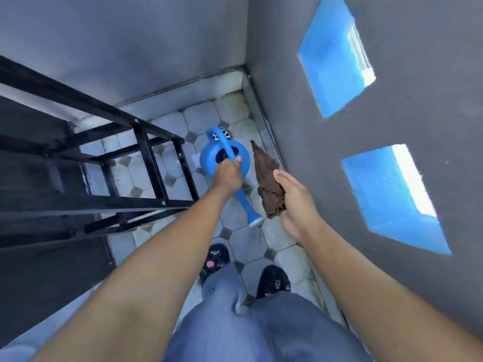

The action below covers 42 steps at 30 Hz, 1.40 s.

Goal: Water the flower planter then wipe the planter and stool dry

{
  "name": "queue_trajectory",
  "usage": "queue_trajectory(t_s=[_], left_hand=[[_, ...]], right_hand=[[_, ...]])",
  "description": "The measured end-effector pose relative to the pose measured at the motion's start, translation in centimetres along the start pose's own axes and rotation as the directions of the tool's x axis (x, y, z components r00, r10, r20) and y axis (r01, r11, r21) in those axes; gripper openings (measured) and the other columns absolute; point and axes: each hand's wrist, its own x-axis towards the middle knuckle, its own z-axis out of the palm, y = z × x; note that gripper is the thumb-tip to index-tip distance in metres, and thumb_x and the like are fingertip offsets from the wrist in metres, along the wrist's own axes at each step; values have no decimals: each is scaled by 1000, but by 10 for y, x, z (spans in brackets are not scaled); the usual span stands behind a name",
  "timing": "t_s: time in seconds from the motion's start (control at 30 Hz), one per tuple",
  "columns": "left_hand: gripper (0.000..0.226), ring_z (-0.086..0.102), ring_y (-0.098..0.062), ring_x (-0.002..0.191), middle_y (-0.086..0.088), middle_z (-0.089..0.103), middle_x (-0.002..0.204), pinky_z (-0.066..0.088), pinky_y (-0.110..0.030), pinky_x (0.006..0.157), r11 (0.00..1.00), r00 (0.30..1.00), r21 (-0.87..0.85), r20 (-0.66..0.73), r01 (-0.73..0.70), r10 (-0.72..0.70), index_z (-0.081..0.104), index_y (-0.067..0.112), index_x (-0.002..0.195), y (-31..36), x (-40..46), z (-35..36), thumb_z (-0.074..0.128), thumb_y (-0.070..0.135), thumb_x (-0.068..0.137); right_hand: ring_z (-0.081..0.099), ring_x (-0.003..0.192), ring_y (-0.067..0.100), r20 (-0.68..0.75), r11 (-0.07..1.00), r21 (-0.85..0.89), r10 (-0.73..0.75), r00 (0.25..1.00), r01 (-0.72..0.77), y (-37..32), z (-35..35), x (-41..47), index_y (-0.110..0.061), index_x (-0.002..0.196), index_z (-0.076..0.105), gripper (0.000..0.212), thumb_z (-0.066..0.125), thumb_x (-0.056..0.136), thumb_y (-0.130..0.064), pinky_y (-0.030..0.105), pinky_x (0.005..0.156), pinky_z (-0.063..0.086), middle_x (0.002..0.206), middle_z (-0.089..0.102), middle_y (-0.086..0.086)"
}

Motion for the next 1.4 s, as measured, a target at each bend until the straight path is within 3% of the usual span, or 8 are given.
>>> queue_trajectory(t_s=[0.27, 0.47, 0.6, 0.7, 0.87, 1.13, 1.27, 1.4], left_hand=[[44, 48, -24, 82, -10, 52, 78, 32, -29, 69, 997, 991, -5, 103, -82, 82, 39, 16, 66, -33, 68, 41, 37, 36, 105], [51, 52, -25, 83, -5, 55, 90, 40, -33, 70, 985, 998, -170, -60, -3, -8, 52, 13, 97, -33, 56, 14, 32, 59, 99], [85, 62, -17, 85, 0, 71, 98, 49, -30, 71, 797, 900, -541, 436, 269, -8, 68, 18, 110, -30, 16, -20, 25, 86, 81], [58, 67, -20, 113, -3, 72, 120, 54, -35, 92, 799, 857, -579, 485, 162, 177, 65, 18, 126, -38, -1, -26, 55, 61, 88], [30, 74, -21, 84, -11, 74, 105, 63, -44, 69, 726, 983, -687, 130, -5, 130, 62, 1, 122, -44, 12, -24, 63, 16, 96], [25, 69, -28, 103, -12, 72, 108, 56, -49, 91, 859, 976, -480, -196, -178, 92, 65, 17, 107, -50, 73, -31, 59, 36, 92], [45, 56, -29, 118, -12, 61, 126, 46, -42, 98, 995, 924, 15, -369, -96, 95, 52, 9, 131, -45, 66, -29, 58, 30, 92], [43, 57, -30, 119, -15, 61, 130, 45, -36, 98, 951, 953, 82, -18, -299, 302, 52, 10, 137, -42, 51, -16, 54, 16, 94]], right_hand=[[73, 90, 31, -20, 996, 8, 85, 996, -85, 30, -18, 70, -6, 122, 69, 37, 58, 99, -32, 30, 64, 60, 110, 75, 16], [73, 86, 21, 252, 995, -53, 95, 963, -85, 30, -27, 69, -8, 131, 62, 46, 67, 89, -27, 22, 57, 55, 116, 72, 14], [74, 79, 16, 398, 990, -64, 143, 906, -128, 17, -30, 66, -14, 121, 63, 40, 59, 87, 8, 22, 57, 56, 100, 76, 6], [73, 95, 24, 420, 969, -214, 204, 884, -122, 11, -25, 77, -12, 127, 61, 43, 64, 88, 5, 27, 67, 59, 111, 74, 10], [73, 94, 25, 152, 888, -452, -14, 988, 83, 7, -4, 112, -15, 111, 68, 44, 82, 74, 3, 35, 81, 62, 116, 73, 15], [54, 124, 21, 129, 635, -702, -332, 934, 323, 7, 42, 171, -19, 151, 39, 94, 86, 72, -1, 35, 105, 48, 145, 48, 8], [54, 125, 23, 117, 447, -829, -449, 886, 336, 27, 42, 182, -11, 136, 57, 53, 75, 86, -14, 24, 103, 38, 139, 54, 13], [62, 119, 28, 159, 484, -822, -312, 937, 300, 38, 48, 182, -1, 125, 66, 30, 56, 96, -3, 31, 103, 47, 127, 66, 16]])
